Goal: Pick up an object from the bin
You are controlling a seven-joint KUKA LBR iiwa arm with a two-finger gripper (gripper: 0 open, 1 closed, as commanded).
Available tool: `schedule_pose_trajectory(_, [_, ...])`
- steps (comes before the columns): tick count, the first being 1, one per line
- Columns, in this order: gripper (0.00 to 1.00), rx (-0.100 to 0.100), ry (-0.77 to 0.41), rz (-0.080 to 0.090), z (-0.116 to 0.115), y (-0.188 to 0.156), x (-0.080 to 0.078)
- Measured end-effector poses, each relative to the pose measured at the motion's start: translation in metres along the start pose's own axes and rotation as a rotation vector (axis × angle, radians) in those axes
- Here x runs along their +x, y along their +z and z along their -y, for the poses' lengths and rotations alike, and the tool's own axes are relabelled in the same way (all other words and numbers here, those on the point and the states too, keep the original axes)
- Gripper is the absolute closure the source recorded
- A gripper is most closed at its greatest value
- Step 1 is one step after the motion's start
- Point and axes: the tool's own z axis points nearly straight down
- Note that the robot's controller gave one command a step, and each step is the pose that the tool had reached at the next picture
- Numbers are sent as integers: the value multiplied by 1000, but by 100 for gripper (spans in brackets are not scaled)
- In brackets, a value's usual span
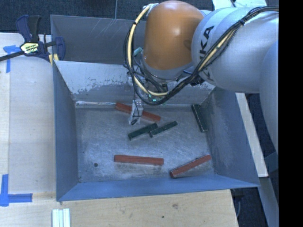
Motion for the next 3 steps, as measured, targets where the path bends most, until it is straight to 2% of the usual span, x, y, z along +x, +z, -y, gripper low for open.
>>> schedule_pose_trajectory(1, [0,0,25,-3,-25,140,25])
schedule_pose_trajectory(2, [0,2,-496,11,35,68,42])
schedule_pose_trajectory(3, [0,1,-475,9,94,143,1])
